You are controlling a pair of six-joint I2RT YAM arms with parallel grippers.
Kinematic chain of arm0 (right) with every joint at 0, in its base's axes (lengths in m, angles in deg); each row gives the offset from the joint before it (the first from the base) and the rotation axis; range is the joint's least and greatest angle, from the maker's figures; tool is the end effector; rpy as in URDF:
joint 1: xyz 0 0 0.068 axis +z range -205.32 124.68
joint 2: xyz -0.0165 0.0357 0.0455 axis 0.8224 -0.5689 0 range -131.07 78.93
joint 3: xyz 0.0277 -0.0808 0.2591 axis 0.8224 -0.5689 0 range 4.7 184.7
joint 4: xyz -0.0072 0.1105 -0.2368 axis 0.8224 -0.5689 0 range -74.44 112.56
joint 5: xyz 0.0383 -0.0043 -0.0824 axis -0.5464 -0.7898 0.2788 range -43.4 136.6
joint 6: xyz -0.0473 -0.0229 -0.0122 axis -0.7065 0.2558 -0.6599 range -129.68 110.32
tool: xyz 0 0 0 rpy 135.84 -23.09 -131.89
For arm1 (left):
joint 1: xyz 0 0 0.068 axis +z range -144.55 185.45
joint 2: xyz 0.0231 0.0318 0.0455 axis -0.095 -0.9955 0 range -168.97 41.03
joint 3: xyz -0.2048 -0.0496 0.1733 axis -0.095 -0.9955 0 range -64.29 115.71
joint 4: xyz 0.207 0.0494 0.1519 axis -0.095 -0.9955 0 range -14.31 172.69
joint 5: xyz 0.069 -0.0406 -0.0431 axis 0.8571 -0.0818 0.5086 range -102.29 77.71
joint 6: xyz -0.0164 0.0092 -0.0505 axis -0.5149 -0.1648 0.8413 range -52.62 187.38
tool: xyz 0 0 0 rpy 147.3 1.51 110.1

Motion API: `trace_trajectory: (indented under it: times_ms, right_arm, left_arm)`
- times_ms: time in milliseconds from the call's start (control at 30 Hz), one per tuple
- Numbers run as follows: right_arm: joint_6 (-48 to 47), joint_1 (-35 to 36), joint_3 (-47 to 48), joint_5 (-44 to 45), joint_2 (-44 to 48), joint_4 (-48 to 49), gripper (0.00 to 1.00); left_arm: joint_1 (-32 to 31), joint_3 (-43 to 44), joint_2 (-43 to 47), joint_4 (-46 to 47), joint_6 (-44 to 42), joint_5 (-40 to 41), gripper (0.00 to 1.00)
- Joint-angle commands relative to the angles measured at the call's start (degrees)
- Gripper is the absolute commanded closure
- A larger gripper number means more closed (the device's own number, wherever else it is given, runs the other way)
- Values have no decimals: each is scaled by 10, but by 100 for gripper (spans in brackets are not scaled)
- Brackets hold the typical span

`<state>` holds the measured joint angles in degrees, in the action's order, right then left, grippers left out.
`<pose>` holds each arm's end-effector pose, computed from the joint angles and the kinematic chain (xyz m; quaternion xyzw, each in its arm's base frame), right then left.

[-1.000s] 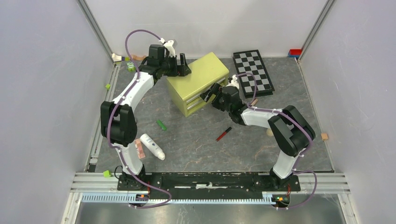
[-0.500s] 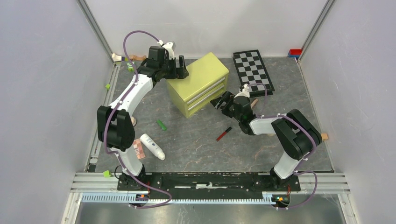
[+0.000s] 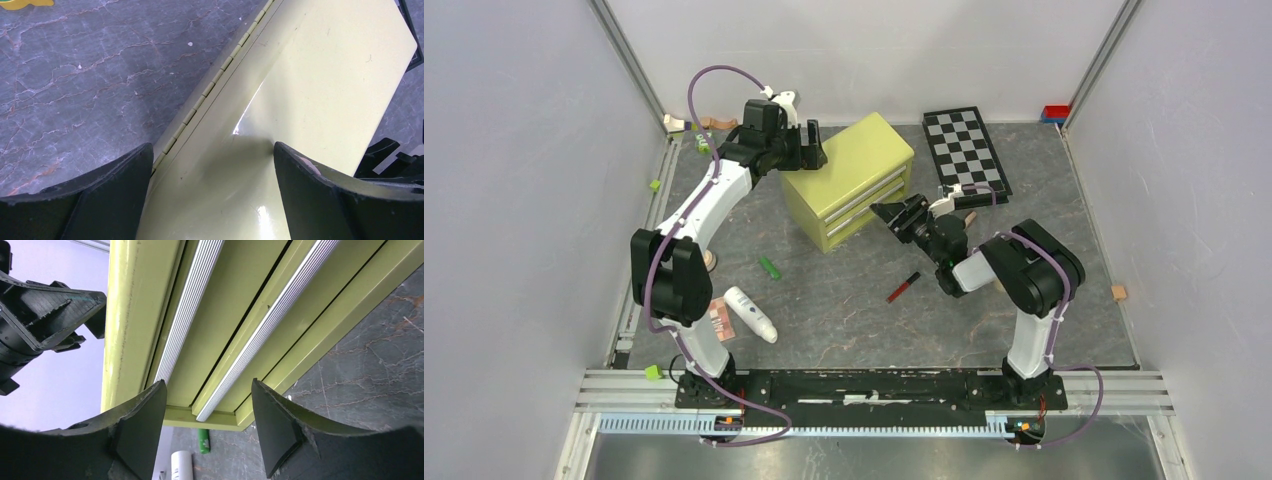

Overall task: Organize the makeup
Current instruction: Close the drawer in the storage box, then open the drawer in the storage box.

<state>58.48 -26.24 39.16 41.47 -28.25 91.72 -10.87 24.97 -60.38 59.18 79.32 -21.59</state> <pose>0.2932 0.1667 0.1428 0.2146 0.6963 0.5349 0.4277 0.3948 -0.1215 0.3159 0.0708 0.8847 -0.1810 0.4237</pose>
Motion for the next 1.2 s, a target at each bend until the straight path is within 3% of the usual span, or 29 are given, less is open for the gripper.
trace_trajectory:
  times_ms: [0,633,1167]
  right_arm:
    - [48,-3,12,-2,-29,95,32]
    - [88,-3,60,14,-111,112,33]
    - [103,-2,103,17,-162,83,42]
  left_arm:
    - [-6,-2,1,-72,-3,22,6]
    - [-15,12,-11,-82,-7,29,6]
    - [-19,18,-17,-84,-11,30,6]
